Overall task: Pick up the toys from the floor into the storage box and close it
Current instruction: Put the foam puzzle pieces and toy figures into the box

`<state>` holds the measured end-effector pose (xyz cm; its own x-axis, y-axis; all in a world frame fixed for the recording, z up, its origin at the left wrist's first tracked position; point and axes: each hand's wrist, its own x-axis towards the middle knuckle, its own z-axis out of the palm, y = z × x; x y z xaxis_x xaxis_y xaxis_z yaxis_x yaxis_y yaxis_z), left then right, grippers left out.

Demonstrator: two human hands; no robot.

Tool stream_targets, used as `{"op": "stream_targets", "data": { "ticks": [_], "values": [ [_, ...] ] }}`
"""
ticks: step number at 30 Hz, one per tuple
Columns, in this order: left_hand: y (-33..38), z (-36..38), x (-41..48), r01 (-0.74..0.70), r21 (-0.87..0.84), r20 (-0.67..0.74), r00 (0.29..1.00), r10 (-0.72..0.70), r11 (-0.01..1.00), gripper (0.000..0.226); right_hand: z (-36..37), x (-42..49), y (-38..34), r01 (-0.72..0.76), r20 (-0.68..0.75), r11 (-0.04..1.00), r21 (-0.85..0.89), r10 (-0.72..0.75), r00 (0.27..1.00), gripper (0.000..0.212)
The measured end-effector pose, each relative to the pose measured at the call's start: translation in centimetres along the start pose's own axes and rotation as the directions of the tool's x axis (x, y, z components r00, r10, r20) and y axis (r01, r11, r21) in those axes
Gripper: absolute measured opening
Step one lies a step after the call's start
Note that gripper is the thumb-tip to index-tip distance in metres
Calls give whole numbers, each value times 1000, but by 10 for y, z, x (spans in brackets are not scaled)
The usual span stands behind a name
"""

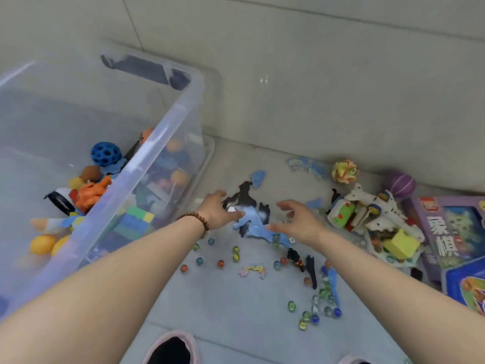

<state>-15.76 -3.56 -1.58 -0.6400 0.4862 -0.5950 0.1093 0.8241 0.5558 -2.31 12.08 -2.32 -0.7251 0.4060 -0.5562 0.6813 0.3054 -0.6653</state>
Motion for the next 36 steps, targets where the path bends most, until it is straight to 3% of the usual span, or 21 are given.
{"op": "stream_targets", "data": {
  "ticks": [3, 6, 9, 15, 19, 23, 27, 32, 36],
  "values": [
    [-10, 13, 19, -22, 69, -32, 999, 24, 997, 81, 16, 18, 0, 51, 23, 984, -173, -48, 999, 84],
    [-13, 20, 34, -126, 113, -71, 988, 135, 986, 43, 29, 29, -2, 94, 30, 928, -360, -90, 996, 89],
    [-13, 20, 42, -150, 122, -76, 984, 160, 981, 42, 36, 36, 0, 135, 9, 897, -420, -145, 989, 84],
    [-8, 19, 49, -42, -14, -77, 996, 40, 999, 67, 33, 45, 3, 149, 18, 938, -314, -151, 988, 72],
    [3, 22, 54, -29, -17, -56, 998, 28, 999, 54, 27, 50, 3, 121, 1, 981, -152, -122, 992, 64],
    [6, 27, 57, -44, 27, -113, 992, 47, 999, 43, 20, 52, 3, 137, -23, 981, -136, -141, 990, 53],
    [2, 26, 60, -55, -53, -143, 989, 47, 997, 29, 9, 52, 8, 170, -77, 976, -139, -182, 980, 49],
    [9, 27, 64, -79, -110, -115, 991, 67, 991, 36, -2, 54, 18, 143, -71, 983, -112, -152, 986, 40],
    [14, 33, 68, -112, -77, -125, 987, 102, 991, 34, -2, 57, 17, 118, -92, 993, -1, -118, 989, 19]
  ]
}}
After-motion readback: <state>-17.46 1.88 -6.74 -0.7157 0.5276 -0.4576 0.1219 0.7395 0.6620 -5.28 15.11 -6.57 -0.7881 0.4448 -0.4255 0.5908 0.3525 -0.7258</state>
